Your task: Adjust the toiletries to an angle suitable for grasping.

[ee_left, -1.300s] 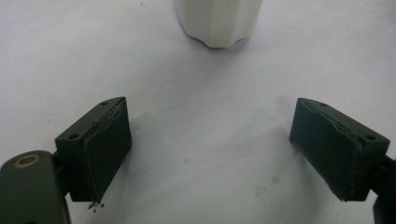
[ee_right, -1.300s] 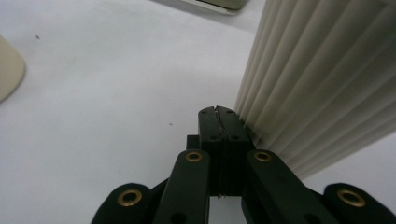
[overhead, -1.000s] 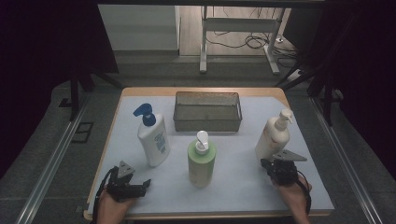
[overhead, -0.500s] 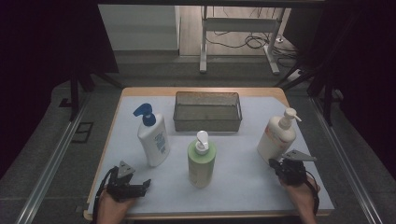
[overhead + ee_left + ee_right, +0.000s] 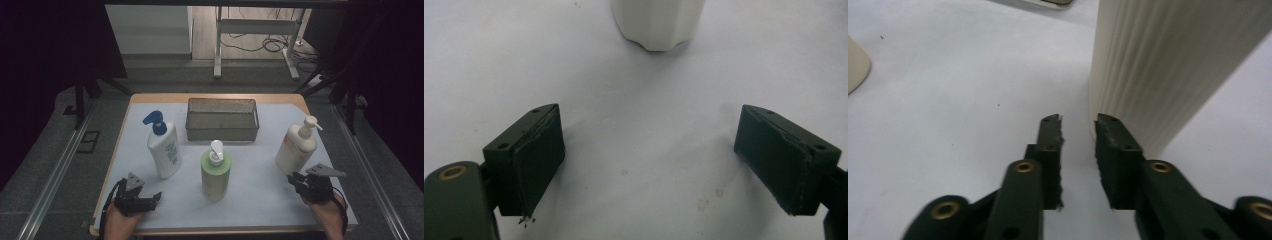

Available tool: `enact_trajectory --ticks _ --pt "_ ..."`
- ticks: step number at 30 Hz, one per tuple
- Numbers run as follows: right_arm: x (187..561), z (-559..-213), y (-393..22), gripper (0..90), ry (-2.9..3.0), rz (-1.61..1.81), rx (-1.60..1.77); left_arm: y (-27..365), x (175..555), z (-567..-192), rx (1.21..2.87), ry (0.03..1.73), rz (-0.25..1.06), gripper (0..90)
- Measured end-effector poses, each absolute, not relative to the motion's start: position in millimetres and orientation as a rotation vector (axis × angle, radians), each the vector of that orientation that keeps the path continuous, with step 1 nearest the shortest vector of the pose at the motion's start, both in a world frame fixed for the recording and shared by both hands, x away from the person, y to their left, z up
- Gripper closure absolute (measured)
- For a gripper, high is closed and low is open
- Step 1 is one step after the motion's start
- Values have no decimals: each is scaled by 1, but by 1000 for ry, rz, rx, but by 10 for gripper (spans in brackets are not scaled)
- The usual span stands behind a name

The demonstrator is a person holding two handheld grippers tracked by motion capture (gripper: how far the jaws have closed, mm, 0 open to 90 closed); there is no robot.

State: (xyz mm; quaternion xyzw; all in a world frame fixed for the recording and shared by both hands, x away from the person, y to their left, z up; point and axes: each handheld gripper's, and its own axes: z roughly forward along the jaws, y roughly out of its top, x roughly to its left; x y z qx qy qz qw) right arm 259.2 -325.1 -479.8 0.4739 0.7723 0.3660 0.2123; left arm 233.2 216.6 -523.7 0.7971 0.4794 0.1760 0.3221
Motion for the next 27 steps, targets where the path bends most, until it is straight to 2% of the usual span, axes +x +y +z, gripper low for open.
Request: enact_trajectory --ticks 9,27 --pt "252 -465 -336 589 2122 1032 1337 217 233 -524 2093 1259 462 124" --pt "262 -437 -350 427 2037 1075 1381 217 233 -524 2093 1259 461 124"
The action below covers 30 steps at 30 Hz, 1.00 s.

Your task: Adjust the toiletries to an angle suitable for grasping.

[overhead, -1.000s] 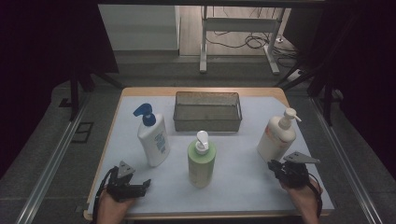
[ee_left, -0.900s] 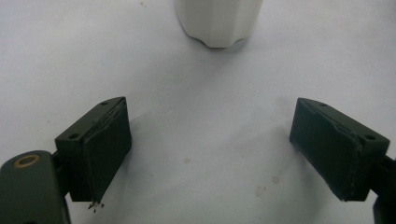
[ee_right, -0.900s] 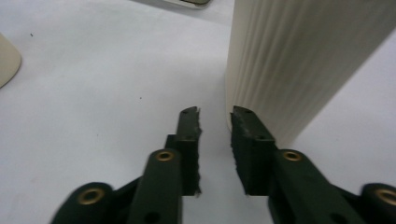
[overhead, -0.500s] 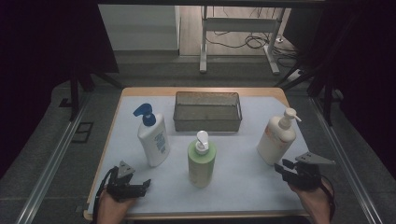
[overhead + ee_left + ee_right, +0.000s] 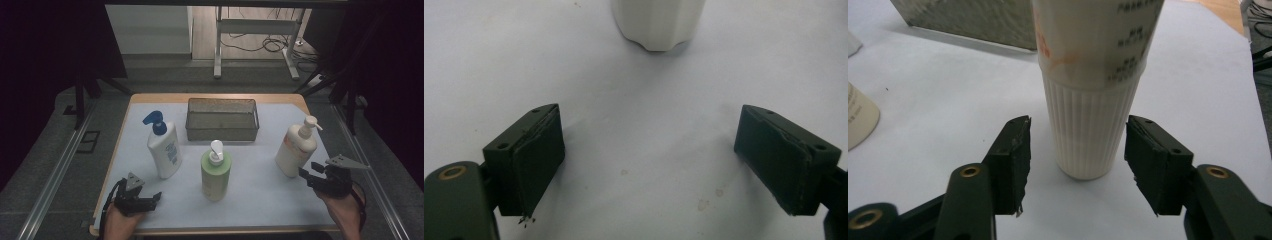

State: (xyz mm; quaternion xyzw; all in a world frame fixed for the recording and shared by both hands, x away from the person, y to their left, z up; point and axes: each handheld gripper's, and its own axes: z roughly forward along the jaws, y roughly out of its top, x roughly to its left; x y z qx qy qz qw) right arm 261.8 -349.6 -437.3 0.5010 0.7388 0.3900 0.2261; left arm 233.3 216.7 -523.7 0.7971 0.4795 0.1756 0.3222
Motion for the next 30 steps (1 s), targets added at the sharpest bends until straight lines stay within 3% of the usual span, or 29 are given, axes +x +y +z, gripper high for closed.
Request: enact_trajectory --ticks 15,30 --pt "281 -423 -343 333 1998 1062 1360 217 233 -524 2093 1259 461 123" --pt "304 -417 -333 308 1980 1066 1350 217 233 -524 2091 1260 459 124"
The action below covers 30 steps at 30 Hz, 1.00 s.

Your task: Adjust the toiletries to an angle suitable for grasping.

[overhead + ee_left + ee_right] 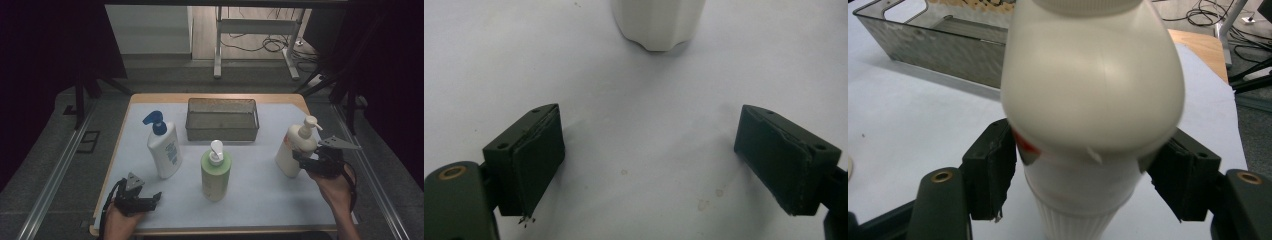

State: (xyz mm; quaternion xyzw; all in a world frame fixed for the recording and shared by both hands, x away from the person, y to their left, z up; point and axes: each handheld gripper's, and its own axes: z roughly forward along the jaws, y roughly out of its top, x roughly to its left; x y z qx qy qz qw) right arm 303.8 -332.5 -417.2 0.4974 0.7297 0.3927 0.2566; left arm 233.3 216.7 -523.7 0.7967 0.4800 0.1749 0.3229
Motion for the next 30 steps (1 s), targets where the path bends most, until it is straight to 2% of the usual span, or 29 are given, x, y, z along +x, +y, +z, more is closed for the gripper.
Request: enact_trajectory --ticks 11,15,30 --pt "318 -418 -323 304 1976 1049 1363 217 233 -524 2091 1260 459 123" --pt "323 -417 -322 329 1957 1047 1396 217 233 -524 2091 1260 459 123" --pt "316 -409 -317 367 2003 1052 1390 217 233 -524 2091 1260 459 123"
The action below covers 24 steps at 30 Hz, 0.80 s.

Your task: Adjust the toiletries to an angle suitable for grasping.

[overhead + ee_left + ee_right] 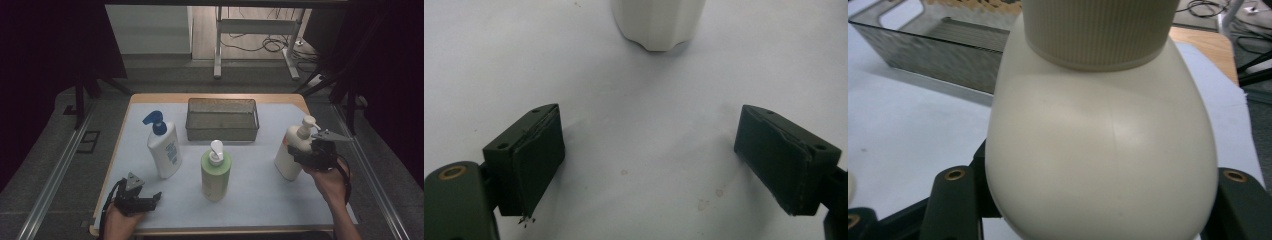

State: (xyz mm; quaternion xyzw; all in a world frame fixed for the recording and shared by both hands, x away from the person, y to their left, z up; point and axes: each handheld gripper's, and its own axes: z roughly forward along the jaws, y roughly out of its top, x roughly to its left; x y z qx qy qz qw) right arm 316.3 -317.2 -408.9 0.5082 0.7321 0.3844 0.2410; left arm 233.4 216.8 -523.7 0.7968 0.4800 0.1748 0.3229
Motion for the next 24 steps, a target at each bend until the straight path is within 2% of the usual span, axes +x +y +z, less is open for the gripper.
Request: enact_trajectory --ticks 24 --pt "317 -374 -280 368 2095 1132 1263 217 233 -524 2090 1260 458 124"
